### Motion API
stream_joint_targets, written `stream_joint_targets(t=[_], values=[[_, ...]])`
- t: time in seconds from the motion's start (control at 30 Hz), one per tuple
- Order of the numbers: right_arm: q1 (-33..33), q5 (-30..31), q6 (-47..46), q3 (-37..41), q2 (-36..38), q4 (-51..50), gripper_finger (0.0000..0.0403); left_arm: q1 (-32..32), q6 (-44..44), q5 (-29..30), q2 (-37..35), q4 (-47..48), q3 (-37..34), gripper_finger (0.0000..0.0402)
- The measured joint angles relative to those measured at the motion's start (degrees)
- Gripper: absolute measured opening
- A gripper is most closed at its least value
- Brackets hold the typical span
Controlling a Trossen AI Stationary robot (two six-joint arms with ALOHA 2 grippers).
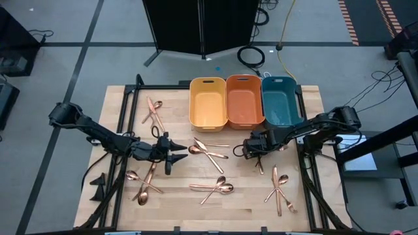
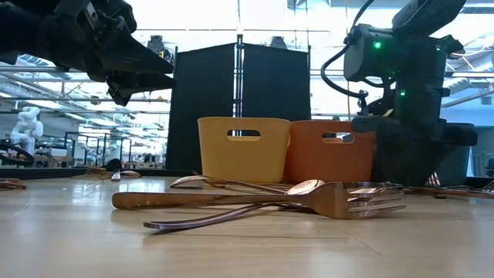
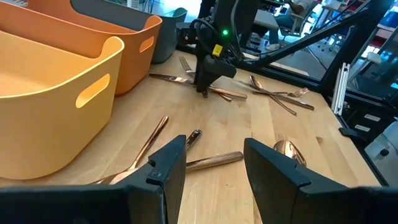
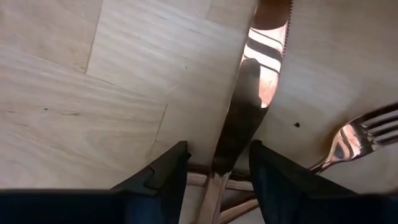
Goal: Sort silverware
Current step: Put the copper knife into the blue bin
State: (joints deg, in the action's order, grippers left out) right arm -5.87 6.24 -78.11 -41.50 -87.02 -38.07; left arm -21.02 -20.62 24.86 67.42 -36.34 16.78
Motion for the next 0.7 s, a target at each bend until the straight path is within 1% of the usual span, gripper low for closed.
stream_joint_targets(t=[0.13, 0.33, 0.43, 0.57, 0.7], values=[[0.00, -0.16, -0.75, 0.02, 0.00, -0.27, 0.0128, 0.00, 0.02, 0.00, 0.00, 0.04, 0.00, 0.0157], [0.00, -0.37, -0.72, 0.04, 0.00, -0.30, 0.0053, 0.00, -0.04, 0.00, 0.00, 1.37, -0.02, 0.0157], [-0.11, -0.12, -0.76, 0.03, 0.06, -0.22, 0.0025, 0.00, -0.04, 0.00, 0.00, 1.36, -0.02, 0.0157], [-0.15, 1.38, -0.79, -0.27, 0.31, 0.08, 0.0010, 0.00, -0.04, 0.00, 0.00, 1.36, -0.02, 0.0157], [-0.13, 1.42, -0.74, -0.14, 0.23, 0.40, 0.0009, 0.00, -0.07, 0.00, 0.00, 1.36, -0.02, 0.0157]])
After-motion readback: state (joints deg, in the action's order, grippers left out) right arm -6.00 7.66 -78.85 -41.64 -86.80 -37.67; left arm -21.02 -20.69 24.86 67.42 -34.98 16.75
